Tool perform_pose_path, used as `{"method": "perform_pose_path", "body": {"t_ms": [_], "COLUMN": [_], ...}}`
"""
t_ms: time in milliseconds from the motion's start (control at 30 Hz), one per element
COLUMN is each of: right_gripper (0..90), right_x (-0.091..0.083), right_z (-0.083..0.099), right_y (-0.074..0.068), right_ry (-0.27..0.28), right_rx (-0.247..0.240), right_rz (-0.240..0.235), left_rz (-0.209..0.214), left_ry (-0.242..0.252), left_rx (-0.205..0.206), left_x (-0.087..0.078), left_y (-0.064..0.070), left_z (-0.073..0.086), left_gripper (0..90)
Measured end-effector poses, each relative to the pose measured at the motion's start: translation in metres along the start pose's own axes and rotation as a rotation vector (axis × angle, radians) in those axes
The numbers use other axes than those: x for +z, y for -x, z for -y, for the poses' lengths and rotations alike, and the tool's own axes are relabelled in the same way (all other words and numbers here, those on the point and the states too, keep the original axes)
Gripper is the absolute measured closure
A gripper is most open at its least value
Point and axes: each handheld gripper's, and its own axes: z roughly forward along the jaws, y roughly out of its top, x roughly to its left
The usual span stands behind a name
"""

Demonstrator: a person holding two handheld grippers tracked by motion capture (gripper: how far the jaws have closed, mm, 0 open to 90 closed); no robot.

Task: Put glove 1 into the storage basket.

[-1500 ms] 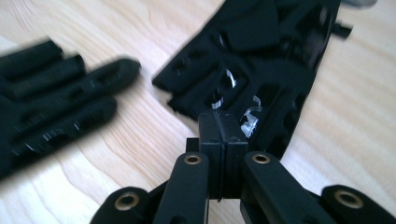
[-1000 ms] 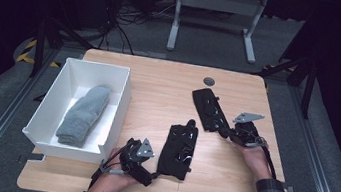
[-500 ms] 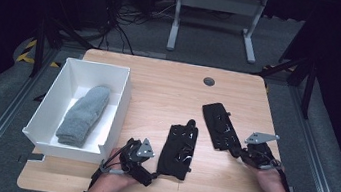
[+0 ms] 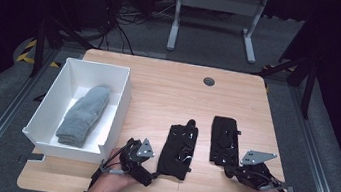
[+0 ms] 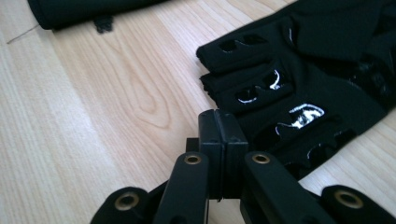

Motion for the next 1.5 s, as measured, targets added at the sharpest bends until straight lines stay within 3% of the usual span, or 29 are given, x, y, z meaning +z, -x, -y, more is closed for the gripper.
{"method": "perform_pose_path", "body": {"t_ms": [100,200,233,267,333,433,633,833,900,1133,1233,1300,1367,1500], "right_gripper": [90.0,90.0,90.0,90.0,90.0,90.0,90.0,90.0,90.0,90.0,90.0,90.0,90.0,90.0], "right_x": [-0.005,-0.004,-0.004,0.001,0.003,0.017,0.030,0.029,0.026,0.007,-0.001,-0.004,-0.008,-0.016], "right_z": [-0.005,-0.016,-0.016,-0.027,-0.030,-0.051,-0.054,-0.037,-0.032,-0.015,-0.006,-0.002,0.002,0.007], "right_y": [0.005,0.025,0.025,0.042,0.046,0.065,0.084,0.088,0.088,0.076,0.068,0.065,0.061,0.052], "right_ry": [0.043,0.069,0.069,0.089,0.093,0.097,0.063,-0.015,-0.018,-0.052,-0.057,-0.053,-0.052,-0.041], "right_rx": [-0.002,0.013,0.013,0.032,0.033,0.035,0.050,0.062,0.065,0.068,0.068,0.071,0.069,0.056], "right_rz": [0.022,0.075,0.075,0.092,0.099,0.133,0.164,0.181,0.181,0.177,0.167,0.167,0.159,0.160], "left_rz": [0.000,0.001,0.001,0.001,0.001,0.001,0.000,0.000,0.000,0.000,-0.006,-0.018,-0.053,-0.062], "left_ry": [0.000,0.000,0.000,0.001,0.001,0.001,0.000,-0.001,0.001,0.001,-0.003,-0.020,-0.017,0.019], "left_rx": [-0.001,-0.001,-0.001,-0.001,-0.001,-0.001,-0.002,-0.002,-0.003,-0.005,-0.007,-0.030,-0.022,-0.030], "left_x": [0.000,0.000,0.000,0.000,0.000,0.000,0.000,0.000,0.000,-0.001,-0.003,-0.007,-0.011,-0.018], "left_y": [0.000,0.000,0.000,0.000,0.000,0.000,0.000,0.000,0.000,0.000,0.000,0.000,0.004,0.007], "left_z": [0.000,0.000,0.000,0.000,0.000,0.000,0.000,0.000,0.000,0.001,0.001,-0.002,-0.005,-0.008], "left_gripper": [0.2,0.3,0.3,0.3,0.3,0.3,0.4,0.4,0.4,0.5,6.0,10.8,15.4,19.3]}}
